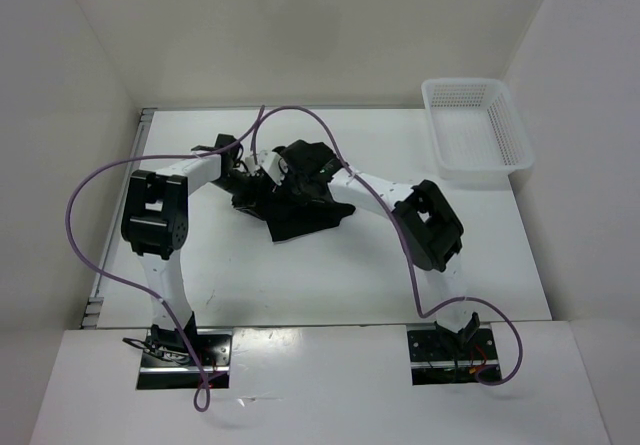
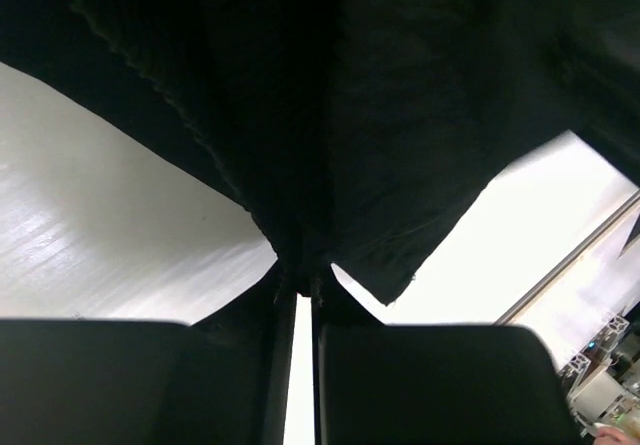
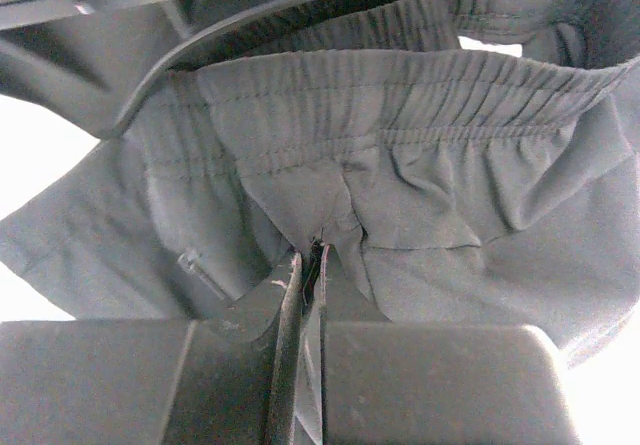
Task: Fold and stack the shorts
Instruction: Fold the shorts
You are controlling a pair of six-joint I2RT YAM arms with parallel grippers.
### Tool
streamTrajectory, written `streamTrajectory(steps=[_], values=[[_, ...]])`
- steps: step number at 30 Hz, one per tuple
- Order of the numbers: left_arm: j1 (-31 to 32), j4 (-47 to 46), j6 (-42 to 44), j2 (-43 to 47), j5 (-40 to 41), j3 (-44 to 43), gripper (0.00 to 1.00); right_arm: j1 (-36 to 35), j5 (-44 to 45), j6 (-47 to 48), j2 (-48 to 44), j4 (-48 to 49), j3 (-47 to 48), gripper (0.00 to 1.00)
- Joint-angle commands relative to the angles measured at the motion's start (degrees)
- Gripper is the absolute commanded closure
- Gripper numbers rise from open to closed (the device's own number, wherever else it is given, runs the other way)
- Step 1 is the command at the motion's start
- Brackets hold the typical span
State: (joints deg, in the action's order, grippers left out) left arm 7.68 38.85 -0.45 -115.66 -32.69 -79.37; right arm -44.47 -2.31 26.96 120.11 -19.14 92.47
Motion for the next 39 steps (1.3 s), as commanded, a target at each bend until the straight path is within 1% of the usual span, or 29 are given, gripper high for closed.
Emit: streamTrajectory(steps=[1, 4, 7, 12, 16, 20, 22, 23, 24, 25, 26, 27, 29, 30, 32, 33, 34, 36, 37, 39], values=[[-0.92, -0.97, 0.45, -1.59, -0.36, -0.87, 0.89, 0.17, -5.85, 1.78, -7.51, -2.04, 3.07, 1.00], [-1.62, -0.97, 0.45, -1.59, -0.97, -0.87, 0.90, 0.17, -10.16, 2.31, -11.29, -4.07, 1.14, 1.00], [-1.62, -0.97, 0.45, -1.59, -0.98, -0.87, 0.90, 0.17, -11.57, 3.79, -13.32, -5.30, -2.28, 1.00], [-1.62, -0.97, 0.45, -1.59, -0.98, -1.40, 0.92, -0.97, -13.94, 5.99, -13.33, -6.44, -5.97, 1.00], [-1.62, -0.97, 0.45, -1.59, -0.98, -1.40, 0.92, -3.25, -13.00, 9.07, -13.33, -5.66, -9.92, 1.00], [-1.62, -0.97, 0.45, -1.59, -0.98, -1.40, 0.92, -4.49, -11.94, 10.39, -10.26, -5.03, -10.55, 1.00], [-1.62, -0.97, 0.45, -1.59, -0.98, -1.40, 0.90, -5.01, -10.71, 10.39, -9.20, -3.20, -10.55, 1.00], [-2.14, -0.45, 0.45, -0.98, -0.98, -1.40, 0.86, -5.01, -10.18, 10.39, -8.41, -3.19, -10.55, 0.97], [-2.15, -0.44, 0.45, -0.97, -0.45, -0.88, 0.84, -5.01, -9.57, 10.39, -8.41, -2.49, -9.77, 0.90], [-2.15, -0.44, 0.45, -0.45, -0.45, -0.87, 0.81, -5.01, -9.56, 10.39, -7.71, -2.49, -8.46, 0.76], [-2.15, -0.44, 0.45, -0.45, -0.45, -0.87, 0.73, -5.01, -9.56, 10.39, -7.70, -2.49, -7.75, 0.72], [-2.15, 0.17, 0.45, -0.45, -0.45, -0.87, 0.68, -5.01, -9.56, 10.39, -7.70, -2.49, -6.26, 0.63], [-2.15, 0.87, 0.45, -0.45, 0.08, -0.87, 0.62, -5.01, -9.56, 10.39, -7.70, -2.49, -4.85, 0.58], [-2.75, 1.83, 0.45, 0.25, 0.08, -1.48, 0.56, -5.01, -10.08, 9.52, -8.22, -3.09, -3.53, 0.51], [-3.28, 3.24, 0.45, 0.87, 0.08, -2.01, 0.50, -5.01, -11.31, 8.56, -9.27, -3.89, -2.21, 0.43], [-3.90, 3.86, 0.45, 2.35, 0.08, -2.97, 0.44, -5.01, -12.10, 7.16, -10.76, -4.85, -1.07, 0.39], [-3.90, 4.91, 0.45, 2.97, 0.78, -4.20, 0.36, -5.01, -13.85, 6.45, -11.65, -5.38, -1.06, 0.33], [-5.39, 5.45, 0.45, 4.64, 2.27, -5.78, 0.30, -5.01, -15.70, 4.52, -14.54, -6.00, -0.44, 0.31], [-5.40, 6.14, 0.45, 5.17, 4.28, -7.45, 0.25, -5.01, -15.71, 3.81, -15.43, -6.00, -0.44, 0.31], [-5.40, 6.15, 0.45, 7.02, 6.48, -8.95, 0.23, -4.06, -17.11, 0.83, -17.88, -6.00, -1.93, 0.31]])
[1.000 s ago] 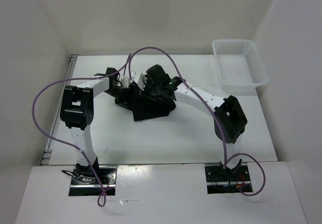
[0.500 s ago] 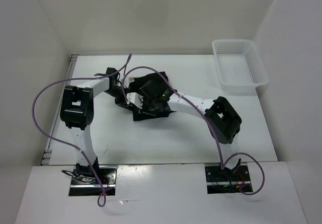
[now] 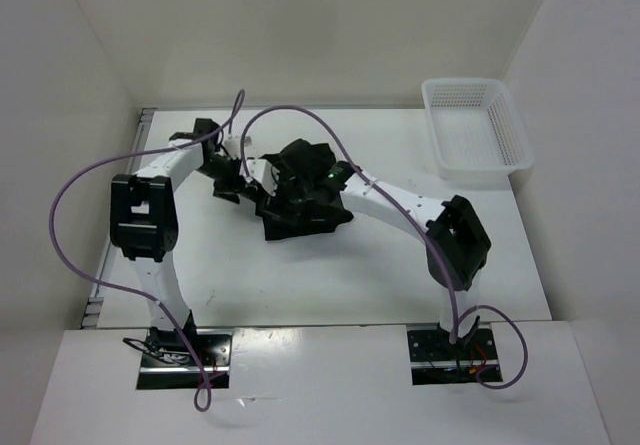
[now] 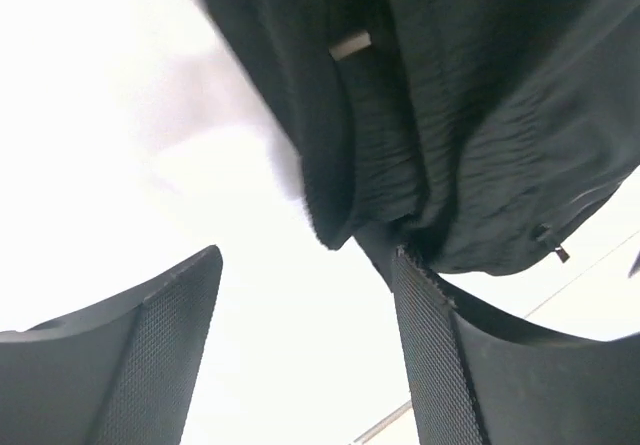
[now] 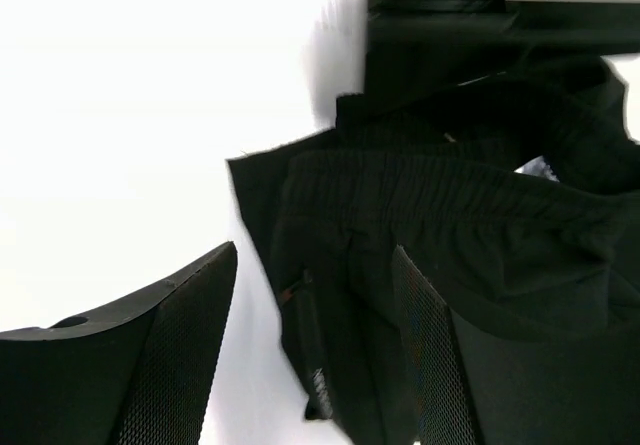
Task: Fold and stack the shorts
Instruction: Fold the shorts
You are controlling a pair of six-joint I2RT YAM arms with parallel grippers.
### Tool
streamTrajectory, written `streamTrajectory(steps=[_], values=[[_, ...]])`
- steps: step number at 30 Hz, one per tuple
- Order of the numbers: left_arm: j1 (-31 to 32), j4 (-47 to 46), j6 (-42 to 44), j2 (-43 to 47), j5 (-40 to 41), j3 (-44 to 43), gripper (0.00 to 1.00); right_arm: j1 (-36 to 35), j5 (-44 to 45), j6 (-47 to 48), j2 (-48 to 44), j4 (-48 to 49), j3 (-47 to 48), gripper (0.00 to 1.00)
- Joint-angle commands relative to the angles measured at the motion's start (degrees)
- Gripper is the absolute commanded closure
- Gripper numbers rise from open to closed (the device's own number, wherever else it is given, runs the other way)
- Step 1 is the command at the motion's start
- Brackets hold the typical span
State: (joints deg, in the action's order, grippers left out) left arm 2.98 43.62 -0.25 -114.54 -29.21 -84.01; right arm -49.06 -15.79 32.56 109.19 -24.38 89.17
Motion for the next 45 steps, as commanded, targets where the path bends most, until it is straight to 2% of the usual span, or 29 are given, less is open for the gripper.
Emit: streamTrajectory(steps=[1, 5, 7, 9, 15, 20, 22, 24, 25, 28, 29, 34, 35, 37, 40, 44, 45], values=[[-0.70, 1.38, 0.25, 7.04, 3.89, -5.19, 0.23, 1.33, -4.15, -6.26, -7.58, 0.03, 1.36, 0.31], [-0.09, -2.74, 0.25, 8.98, 3.47, -7.57, 0.16, 8.35, -5.48, -16.10, -8.20, 2.13, -1.01, 0.31], [2.46, -4.42, 0.25, 8.03, 2.06, -8.53, 0.14, 14.30, -6.17, -22.84, -6.28, 3.37, -1.54, 0.32], [5.61, -4.42, 0.25, 5.66, 3.18, -10.29, 0.14, 18.10, -6.18, -25.60, -5.13, 4.61, -2.76, 0.34], [8.09, -6.35, 0.25, -4.01, 5.04, -15.39, 0.14, 26.55, -3.54, -26.23, -2.40, 5.13, -7.77, 0.35], [9.23, -7.40, 0.25, -8.59, 5.04, -18.82, 0.14, 27.96, -7.74, -25.17, -2.40, 4.08, -14.19, 0.35], [10.28, -8.89, 0.25, -9.65, 7.57, -19.43, 0.17, 27.96, -9.86, -25.17, -2.40, 4.08, -16.30, 0.35], [10.29, -8.90, 0.25, -10.96, 8.29, -19.44, 0.23, 27.96, -9.87, -26.66, -1.88, 4.77, -17.44, 0.35], [10.29, -8.90, 0.25, -11.75, 8.82, -19.96, 0.33, 27.96, -9.87, -26.67, -1.87, 5.30, -18.32, 0.35], [10.29, -9.43, 0.25, -12.28, 8.82, -19.97, 0.48, 27.96, -9.17, -28.07, -0.64, 5.92, -18.85, 0.35], [10.29, -9.43, 0.25, -12.28, 8.82, -19.97, 0.59, 27.96, -9.17, -28.94, 0.14, 5.92, -18.85, 0.35], [9.06, -9.43, 0.25, -10.18, 6.98, -19.44, 0.94, 26.39, -9.70, -32.11, 2.08, 7.59, -19.38, 0.37], [8.45, -9.43, 0.25, -8.35, 6.98, -18.83, 0.96, 26.38, -10.31, -32.64, 2.08, 8.12, -19.38, 0.38], [7.66, -10.30, 0.25, -6.14, 6.45, -16.56, 0.96, 25.24, -10.31, -33.87, 2.61, 8.73, -20.00, 0.39], [5.90, -12.67, 0.25, -2.71, 6.45, -11.38, 0.86, 24.62, -9.53, -34.40, 3.13, 9.26, -20.52, 0.39], [4.49, -13.29, 0.25, -2.70, 5.93, -7.23, 0.78, 24.01, -7.68, -34.40, 3.14, 9.26, -20.52, 0.41], [3.88, -13.82, 0.25, -2.70, 5.14, -5.48, 0.73, 24.01, -7.15, -34.40, 3.14, 9.26, -20.52, 0.41]])
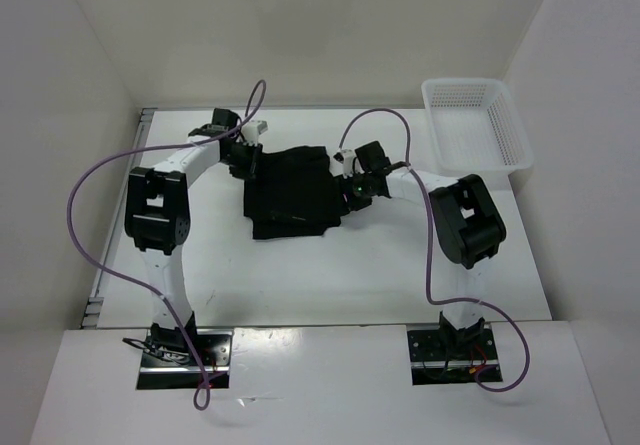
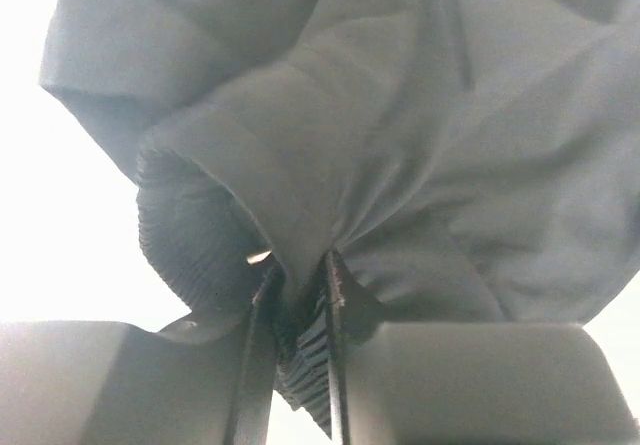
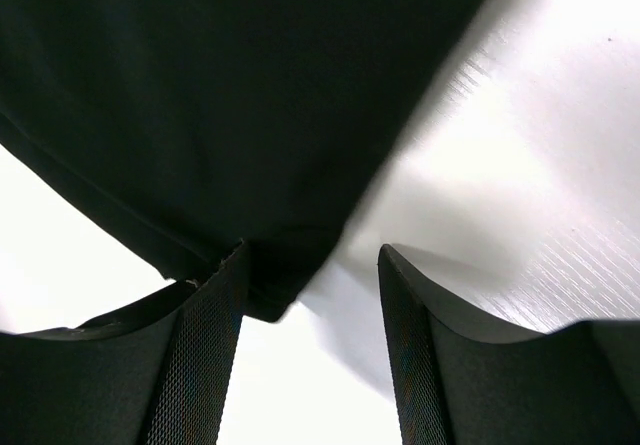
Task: Fold and stack the shorts
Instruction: Fold the shorts
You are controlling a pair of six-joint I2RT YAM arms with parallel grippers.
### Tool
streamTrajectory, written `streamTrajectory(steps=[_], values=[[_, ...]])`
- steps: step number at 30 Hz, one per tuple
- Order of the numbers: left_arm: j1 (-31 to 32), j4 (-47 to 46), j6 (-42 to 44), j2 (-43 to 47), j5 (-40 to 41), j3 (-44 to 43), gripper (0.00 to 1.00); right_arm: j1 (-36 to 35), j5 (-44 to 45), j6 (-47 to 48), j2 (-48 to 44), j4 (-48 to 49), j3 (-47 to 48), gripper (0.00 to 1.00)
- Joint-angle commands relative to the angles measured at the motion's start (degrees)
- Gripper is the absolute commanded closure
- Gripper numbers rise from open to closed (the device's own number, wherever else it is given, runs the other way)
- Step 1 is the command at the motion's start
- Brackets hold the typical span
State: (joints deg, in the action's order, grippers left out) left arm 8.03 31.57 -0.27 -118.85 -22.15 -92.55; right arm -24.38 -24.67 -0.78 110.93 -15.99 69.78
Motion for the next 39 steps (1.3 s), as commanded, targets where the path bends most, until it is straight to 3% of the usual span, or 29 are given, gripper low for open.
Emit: streamTrajectory(steps=[1, 3, 5, 9, 13, 14, 16, 17, 27, 31, 36, 39], values=[[-1.18, -2.65, 0.27, 1.60, -2.45, 3.95, 0.70, -0.67, 1.73, -1.07, 1.39, 0.87, -0.61, 0.41], [-1.70, -3.18, 0.27, 1.60, -2.46, 5.01, 0.63, -1.28, 1.73, -1.07, 1.39, 0.87, 0.00, 0.41], [-1.70, -3.18, 0.27, 0.99, -1.94, 5.01, 0.63, -1.28, 1.73, -1.07, 1.39, 0.87, 0.62, 0.41], [-2.23, -3.18, 0.27, 0.99, -1.31, 5.01, 0.44, -1.28, 2.52, 0.94, 0.77, -0.45, 4.13, 0.35], [-2.76, -1.17, 0.27, 1.86, -1.31, 3.18, 0.22, -0.50, 7.77, 4.46, -1.68, -3.08, 10.54, 0.20], [-2.76, -0.38, 0.27, 3.08, -1.31, 3.17, 0.10, 0.20, 8.31, 5.16, -2.30, -4.13, 11.60, 0.14], [-3.37, 0.24, 0.27, 4.84, -1.31, 1.77, 0.02, 2.66, 9.19, 5.87, -2.91, -5.19, 14.67, 0.07], [-3.98, 0.77, 0.27, 6.94, -1.31, 1.76, 0.00, 3.28, 11.28, 5.87, -3.53, -5.19, 15.47, 0.00], [-6.79, 2.88, 0.27, 23.39, 8.43, -0.36, 0.00, 8.02, 25.27, 17.12, -14.16, -6.51, 14.52, 0.00], [-14.43, 1.31, 0.27, 30.76, 9.76, 6.04, 0.00, 13.91, 27.82, 18.35, -20.57, -7.04, 12.05, 0.00], [-29.70, -1.68, 0.27, 35.96, 3.18, 16.16, 0.00, 25.93, 27.58, 17.65, -27.86, -7.57, 7.75, 0.00], [-33.78, -3.01, 0.27, 39.12, 0.63, 22.14, 0.00, 29.99, 26.52, 17.65, -31.46, -7.57, 3.80, 0.00]])
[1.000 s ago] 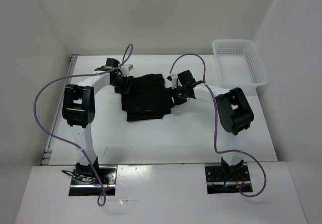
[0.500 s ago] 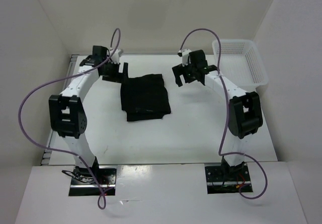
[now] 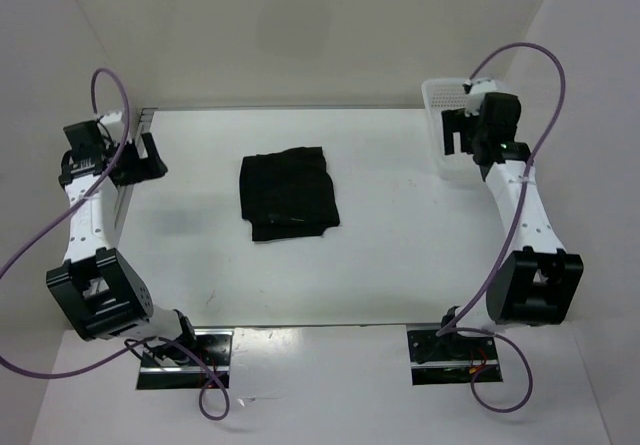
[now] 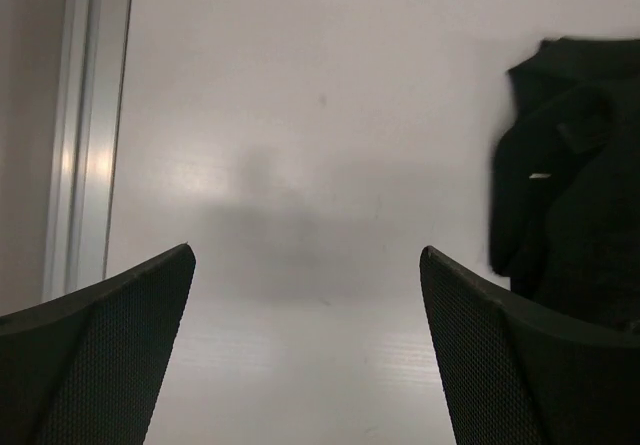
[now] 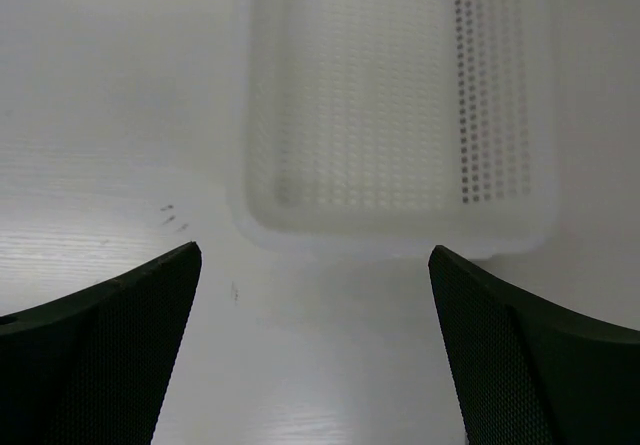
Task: Fold and stack the shorts
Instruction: Fold the shorts
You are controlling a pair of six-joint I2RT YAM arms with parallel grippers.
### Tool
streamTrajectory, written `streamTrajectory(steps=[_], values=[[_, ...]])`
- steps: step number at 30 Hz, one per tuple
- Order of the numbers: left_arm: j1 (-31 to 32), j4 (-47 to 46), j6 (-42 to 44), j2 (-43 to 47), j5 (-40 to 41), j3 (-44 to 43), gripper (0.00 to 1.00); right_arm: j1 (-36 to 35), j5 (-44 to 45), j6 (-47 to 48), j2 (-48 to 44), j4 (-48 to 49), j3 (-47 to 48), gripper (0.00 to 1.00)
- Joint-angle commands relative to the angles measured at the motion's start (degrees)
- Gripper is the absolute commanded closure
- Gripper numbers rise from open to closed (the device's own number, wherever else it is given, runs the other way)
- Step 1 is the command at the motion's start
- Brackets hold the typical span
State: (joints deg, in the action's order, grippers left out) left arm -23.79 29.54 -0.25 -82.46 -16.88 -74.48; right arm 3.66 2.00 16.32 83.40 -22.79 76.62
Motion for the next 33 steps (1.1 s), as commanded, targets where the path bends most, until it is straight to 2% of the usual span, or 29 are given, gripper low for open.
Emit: streamTrajectory(steps=[1, 6, 12, 15, 16, 17, 20, 23, 33], values=[[-2.57, -0.98, 0.25, 3.87, -4.65, 4.95, 0.00, 2.49, -0.15, 0.56, -4.81, -0.77, -5.23, 0.00], [-5.03, -1.50, 0.25, 5.63, -7.72, 7.50, 0.00, 2.49, -1.82, -0.14, -9.99, -0.77, -11.31, 0.00], [-5.04, -1.50, 0.25, 6.69, -8.25, 8.65, 0.00, 2.49, -3.22, -0.67, -12.73, -3.04, -13.77, 0.00], [-5.04, -1.50, 0.25, 6.69, -8.96, 9.17, 0.00, 2.49, -10.16, 3.98, -14.22, -9.53, -13.78, 0.00], [-5.04, -1.50, 0.25, 6.69, -9.48, 9.17, 0.00, 2.49, -10.17, 3.99, -14.23, -10.17, -13.78, 0.00], [-5.04, -1.50, 0.25, 6.69, -9.48, 9.17, 0.00, 1.10, -8.69, 0.16, -15.53, -10.70, -14.47, 0.00], [-5.04, -1.50, 0.25, 7.22, -10.10, 9.70, 0.00, -0.93, -1.06, -3.29, -17.91, -10.17, -15.80, 0.00], [-5.04, -1.50, 0.25, 7.74, -10.63, 10.22, 0.00, -0.94, 1.16, -4.53, -18.44, -9.12, -15.80, 0.00], [-5.04, -2.02, 0.25, 8.80, -11.15, 10.76, 0.00, -0.94, -1.30, -7.26, -20.20, -6.75, -17.47, 0.00]])
